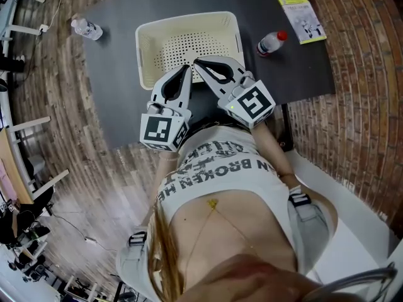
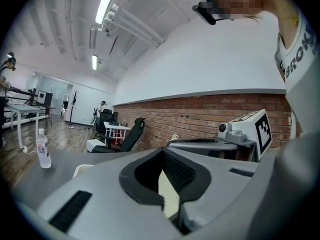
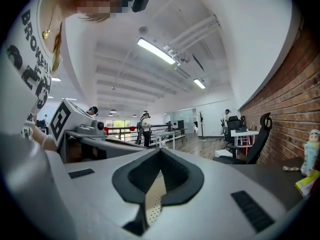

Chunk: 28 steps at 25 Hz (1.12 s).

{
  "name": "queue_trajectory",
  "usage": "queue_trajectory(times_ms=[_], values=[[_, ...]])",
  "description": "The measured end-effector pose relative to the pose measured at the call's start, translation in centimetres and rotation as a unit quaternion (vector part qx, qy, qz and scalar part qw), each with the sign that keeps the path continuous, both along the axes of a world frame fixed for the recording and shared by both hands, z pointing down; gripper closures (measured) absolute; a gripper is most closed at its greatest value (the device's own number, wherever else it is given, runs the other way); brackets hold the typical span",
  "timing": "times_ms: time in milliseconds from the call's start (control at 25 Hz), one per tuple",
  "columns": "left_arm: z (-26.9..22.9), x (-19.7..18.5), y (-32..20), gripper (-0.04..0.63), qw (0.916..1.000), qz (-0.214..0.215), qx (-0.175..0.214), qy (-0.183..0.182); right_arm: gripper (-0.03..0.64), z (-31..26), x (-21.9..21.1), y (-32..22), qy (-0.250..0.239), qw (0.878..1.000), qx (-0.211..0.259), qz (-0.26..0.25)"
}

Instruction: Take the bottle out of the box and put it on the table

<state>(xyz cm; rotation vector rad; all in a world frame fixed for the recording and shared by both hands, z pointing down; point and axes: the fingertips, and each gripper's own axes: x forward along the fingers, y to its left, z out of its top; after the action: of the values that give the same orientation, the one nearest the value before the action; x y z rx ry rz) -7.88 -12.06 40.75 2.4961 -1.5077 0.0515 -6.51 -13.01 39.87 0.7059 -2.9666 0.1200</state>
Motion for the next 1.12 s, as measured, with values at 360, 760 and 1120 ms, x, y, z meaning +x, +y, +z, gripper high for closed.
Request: queue_trajectory(times_ms=[360,760,1120], values=[[-0.01,-0.12,0.14,0.591,1.0,-0.002,-0.001,0.0,0.609,0.16,-0.01,0.17,0.009,1.0,0.005,-0.009],[0.26,-0.34,0.21,0.591,1.0,-0.003,-0.004,-0.005,0.609,0.36,-0.18,0.55,0.017,1.0,0.011,-0.018],[0.46,-0.13,0.28,0.591,0.9999,0.001,-0.006,-0.008,0.609,0.68,-0.11,0.56,0.029,0.999,0.008,-0.017]])
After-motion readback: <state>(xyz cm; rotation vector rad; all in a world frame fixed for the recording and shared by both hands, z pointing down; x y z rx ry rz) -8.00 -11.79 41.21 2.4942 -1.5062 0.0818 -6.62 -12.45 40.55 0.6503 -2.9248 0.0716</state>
